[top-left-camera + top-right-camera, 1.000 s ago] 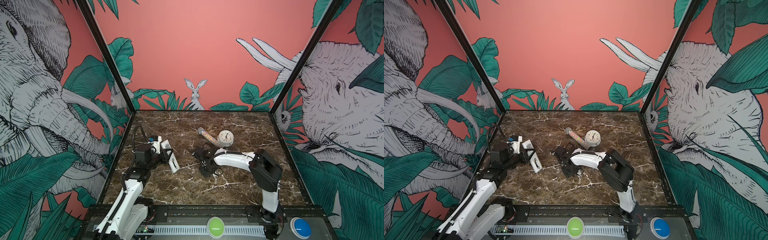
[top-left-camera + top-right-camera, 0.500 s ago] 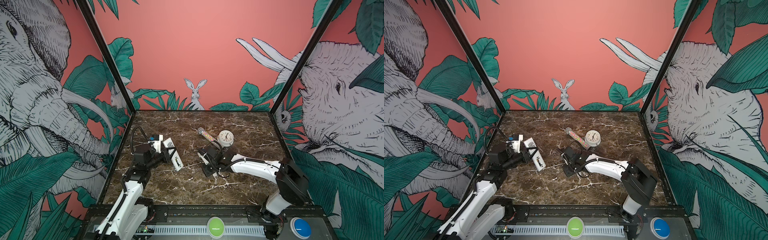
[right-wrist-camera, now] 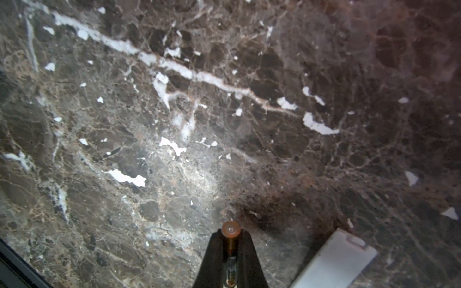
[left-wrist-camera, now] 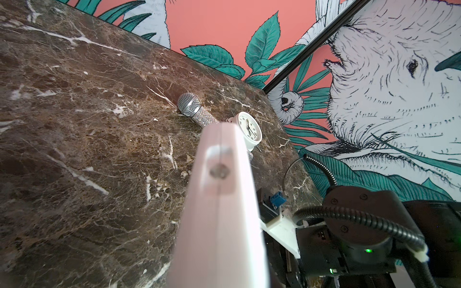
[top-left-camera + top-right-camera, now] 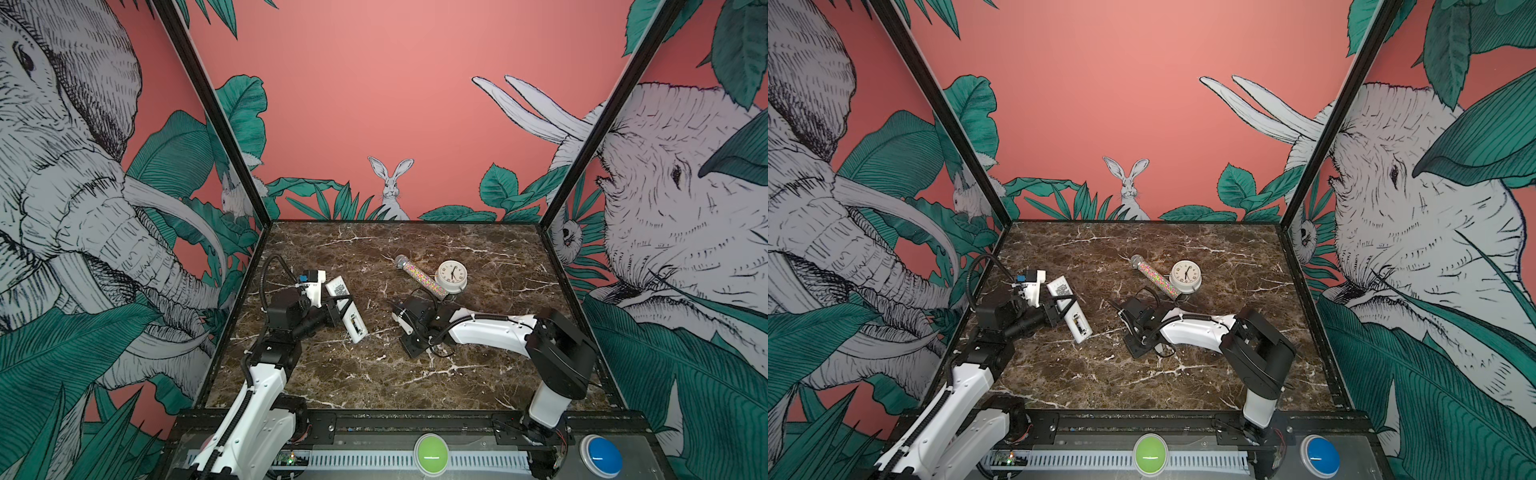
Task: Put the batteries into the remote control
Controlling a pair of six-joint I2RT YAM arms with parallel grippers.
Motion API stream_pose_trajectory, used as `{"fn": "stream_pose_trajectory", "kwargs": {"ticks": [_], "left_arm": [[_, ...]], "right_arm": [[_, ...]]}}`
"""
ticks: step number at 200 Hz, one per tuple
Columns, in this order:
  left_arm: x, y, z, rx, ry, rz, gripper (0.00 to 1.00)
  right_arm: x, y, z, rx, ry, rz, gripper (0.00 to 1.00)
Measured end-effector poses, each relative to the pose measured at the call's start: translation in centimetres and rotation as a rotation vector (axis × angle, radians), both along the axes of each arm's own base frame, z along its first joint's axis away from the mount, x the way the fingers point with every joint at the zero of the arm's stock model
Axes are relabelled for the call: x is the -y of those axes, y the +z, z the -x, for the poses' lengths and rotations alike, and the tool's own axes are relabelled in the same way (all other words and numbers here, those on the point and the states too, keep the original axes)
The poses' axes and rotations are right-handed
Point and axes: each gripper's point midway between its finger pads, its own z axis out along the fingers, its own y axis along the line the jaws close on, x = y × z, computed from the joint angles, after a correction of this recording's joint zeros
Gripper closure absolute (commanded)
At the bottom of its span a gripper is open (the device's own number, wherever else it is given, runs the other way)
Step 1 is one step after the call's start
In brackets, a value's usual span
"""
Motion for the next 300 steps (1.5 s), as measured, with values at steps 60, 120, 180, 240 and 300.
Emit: {"fn": "stream_pose_trajectory", "kwargs": {"ticks": [60,120,180,240,300], "left_arm": [[-0.1,-0.1,0.0,-0.002,0.004,-0.004,1.00],[-0.2,-0.1,0.1,-0.001,0.009,-0.007,1.00],[-0.4,0.1,0.1,0.009,0.025,-0.011,1.00],[-0.9,-0.1,-0.1,0.013,0.058,-0.023,1.00],[-1.0,-0.8,-0.5,-0.010,0.067,-0.030,1.00]], "right_arm": [[-0.2,1.5,0.8,0.029,0.242,0.028,1.00],[0.0,1.9,2.8,0.042,0.509,0.035,1.00],[0.6,2.3,4.3,0.105,0.762,0.092,1.00],[2.7,1.7,4.0,0.145,0.905,0.224,1.00],[3.1,0.1,3.7,0.149,0.998,0.310,1.00]]}}
